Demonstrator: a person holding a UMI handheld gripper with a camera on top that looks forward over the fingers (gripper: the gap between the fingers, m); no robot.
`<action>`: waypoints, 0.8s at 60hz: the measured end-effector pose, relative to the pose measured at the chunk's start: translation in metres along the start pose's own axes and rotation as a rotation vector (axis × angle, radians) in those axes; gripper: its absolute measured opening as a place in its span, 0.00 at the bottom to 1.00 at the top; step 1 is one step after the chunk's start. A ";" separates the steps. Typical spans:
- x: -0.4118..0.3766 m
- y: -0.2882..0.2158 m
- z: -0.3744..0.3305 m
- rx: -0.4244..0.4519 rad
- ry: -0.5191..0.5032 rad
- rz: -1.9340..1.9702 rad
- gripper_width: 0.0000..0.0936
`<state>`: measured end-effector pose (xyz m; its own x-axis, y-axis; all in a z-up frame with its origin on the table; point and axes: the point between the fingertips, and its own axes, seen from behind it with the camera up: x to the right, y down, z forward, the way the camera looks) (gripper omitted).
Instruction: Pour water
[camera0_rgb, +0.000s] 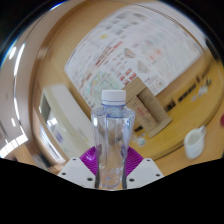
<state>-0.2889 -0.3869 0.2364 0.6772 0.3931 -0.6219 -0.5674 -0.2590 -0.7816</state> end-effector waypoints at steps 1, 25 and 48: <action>-0.005 -0.004 0.006 0.012 -0.027 0.064 0.32; 0.106 -0.095 0.060 0.315 -0.357 1.323 0.31; 0.166 -0.067 0.068 0.296 -0.307 1.546 0.31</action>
<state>-0.1699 -0.2441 0.1887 -0.7005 0.0919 -0.7077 -0.6769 -0.3998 0.6180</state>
